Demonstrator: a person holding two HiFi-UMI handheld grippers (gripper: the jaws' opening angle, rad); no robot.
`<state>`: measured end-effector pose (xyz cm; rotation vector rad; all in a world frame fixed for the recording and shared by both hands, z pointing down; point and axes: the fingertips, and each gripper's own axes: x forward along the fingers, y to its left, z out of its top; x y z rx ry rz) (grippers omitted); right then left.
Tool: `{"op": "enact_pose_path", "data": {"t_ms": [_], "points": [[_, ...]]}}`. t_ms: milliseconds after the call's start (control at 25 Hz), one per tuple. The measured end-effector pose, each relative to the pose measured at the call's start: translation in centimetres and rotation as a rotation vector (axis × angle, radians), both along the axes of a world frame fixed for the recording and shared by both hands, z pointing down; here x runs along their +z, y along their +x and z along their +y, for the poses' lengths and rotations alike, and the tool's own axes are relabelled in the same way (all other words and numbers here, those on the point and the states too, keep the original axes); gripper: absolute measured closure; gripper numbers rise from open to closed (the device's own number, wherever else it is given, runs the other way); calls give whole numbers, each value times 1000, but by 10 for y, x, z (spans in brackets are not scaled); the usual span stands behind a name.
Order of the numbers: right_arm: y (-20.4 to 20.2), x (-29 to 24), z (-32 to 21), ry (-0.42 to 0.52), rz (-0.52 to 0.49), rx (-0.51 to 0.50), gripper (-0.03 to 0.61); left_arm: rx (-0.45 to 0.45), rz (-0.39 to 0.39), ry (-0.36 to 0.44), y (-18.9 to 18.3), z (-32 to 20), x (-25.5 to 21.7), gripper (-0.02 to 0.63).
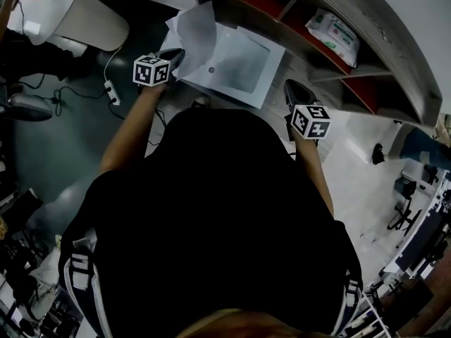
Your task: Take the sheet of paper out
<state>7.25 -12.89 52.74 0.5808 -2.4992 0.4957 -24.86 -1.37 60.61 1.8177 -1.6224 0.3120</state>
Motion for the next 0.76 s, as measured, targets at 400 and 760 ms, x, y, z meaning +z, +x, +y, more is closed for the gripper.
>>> {"op": "enact_pose_path", "data": {"t_ms": [400,760], "points": [[-1,-1,1,8,-5,-46,563,-32,-6,31,7,20,-15,589],[7,-4,3,24,-5,-81,563,-80,-15,40,17,45,-19,589]]}}
